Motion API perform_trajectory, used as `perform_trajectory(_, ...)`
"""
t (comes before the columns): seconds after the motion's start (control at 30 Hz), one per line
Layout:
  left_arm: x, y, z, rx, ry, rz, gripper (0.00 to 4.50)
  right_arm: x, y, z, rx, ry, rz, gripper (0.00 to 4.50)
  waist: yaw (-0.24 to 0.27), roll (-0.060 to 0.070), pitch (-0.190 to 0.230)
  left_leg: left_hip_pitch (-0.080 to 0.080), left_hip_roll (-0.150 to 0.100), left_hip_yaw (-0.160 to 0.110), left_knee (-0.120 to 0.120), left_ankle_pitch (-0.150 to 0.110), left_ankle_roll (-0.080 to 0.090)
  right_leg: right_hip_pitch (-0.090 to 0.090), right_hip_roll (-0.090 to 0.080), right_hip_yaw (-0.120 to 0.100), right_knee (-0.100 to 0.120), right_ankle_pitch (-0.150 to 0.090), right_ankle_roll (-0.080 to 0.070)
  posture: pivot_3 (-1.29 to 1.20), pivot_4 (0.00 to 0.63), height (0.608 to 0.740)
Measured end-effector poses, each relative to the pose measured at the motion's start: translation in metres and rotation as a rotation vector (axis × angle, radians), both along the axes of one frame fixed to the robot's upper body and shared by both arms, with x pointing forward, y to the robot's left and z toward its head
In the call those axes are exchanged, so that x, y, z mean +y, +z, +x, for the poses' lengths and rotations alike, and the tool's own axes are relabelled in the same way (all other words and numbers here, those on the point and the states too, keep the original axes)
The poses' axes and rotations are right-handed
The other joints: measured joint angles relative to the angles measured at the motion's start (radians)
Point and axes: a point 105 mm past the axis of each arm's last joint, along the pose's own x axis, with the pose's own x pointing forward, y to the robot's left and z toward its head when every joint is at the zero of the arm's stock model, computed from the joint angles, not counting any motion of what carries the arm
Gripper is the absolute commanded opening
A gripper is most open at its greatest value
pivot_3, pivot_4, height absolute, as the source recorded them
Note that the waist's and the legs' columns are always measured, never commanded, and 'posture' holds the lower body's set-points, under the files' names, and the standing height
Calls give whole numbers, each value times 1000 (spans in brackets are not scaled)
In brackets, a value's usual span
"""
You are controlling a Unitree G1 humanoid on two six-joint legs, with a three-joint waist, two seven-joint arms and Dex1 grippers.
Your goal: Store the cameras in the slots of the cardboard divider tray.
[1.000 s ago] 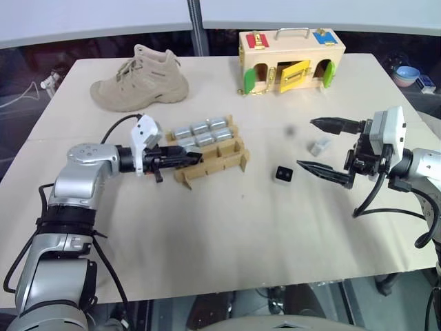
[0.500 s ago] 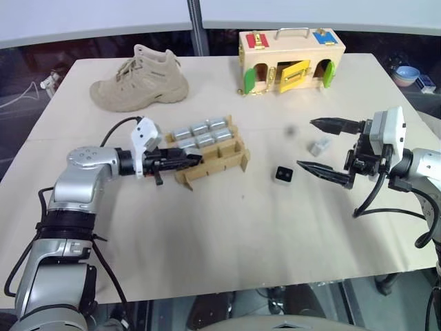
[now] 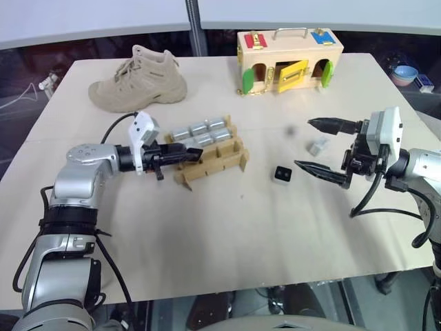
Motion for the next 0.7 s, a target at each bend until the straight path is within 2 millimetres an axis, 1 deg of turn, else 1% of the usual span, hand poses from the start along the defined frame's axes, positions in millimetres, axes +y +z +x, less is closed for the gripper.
perform_trajectory(0.07,0,-1,1,15,-10,11,720,0,-1,0,-1,-6,-2,4474,2,0,0,0,0,0,0,0,0,0,0,0,0,0,0,0,150,740)
perform_trajectory(0.13,1,2,0,35,-29,53,720,0,-3,0,4,-14,-4,4474,3,0,0,-1,-1,-1,1,0,0,0,0,-1,0,0,0,0,150,740)
perform_trajectory(0.27,8,8,-2,95,-57,190,720,-1,-7,-1,16,-20,-6,4474,0,0,0,0,-1,0,0,0,0,0,4,0,0,0,0,0,150,740)
perform_trajectory(0.33,6,7,-2,109,-64,210,720,-1,-7,-2,12,-17,-8,4474,-1,0,0,0,0,1,0,0,0,0,5,1,1,0,0,0,150,740)
perform_trajectory(0.5,2,11,2,151,-100,348,720,0,-7,-2,8,-20,-11,4474,-1,0,0,0,0,2,0,-1,1,0,6,0,0,0,0,0,150,740)
perform_trajectory(0.6,0,6,5,173,-101,383,720,-1,-7,-2,6,-28,-10,4474,-1,0,0,0,0,2,0,-1,1,0,6,0,0,0,0,0,150,740)
perform_trajectory(0.63,-1,6,5,175,-106,390,1739,-1,-6,-1,6,-31,-9,4500,-1,0,0,0,0,2,1,-1,1,0,6,1,0,0,0,0,150,740)
perform_trajectory(0.67,-3,7,5,181,-120,384,1971,-1,-7,-1,6,-35,-8,4500,-1,0,0,0,0,2,1,-1,1,0,6,1,0,0,0,0,150,740)
perform_trajectory(0.7,-7,7,5,185,-131,367,2463,-1,-7,-2,7,-38,-8,4500,-1,0,0,0,0,2,1,-1,1,0,6,1,0,0,0,0,150,740)
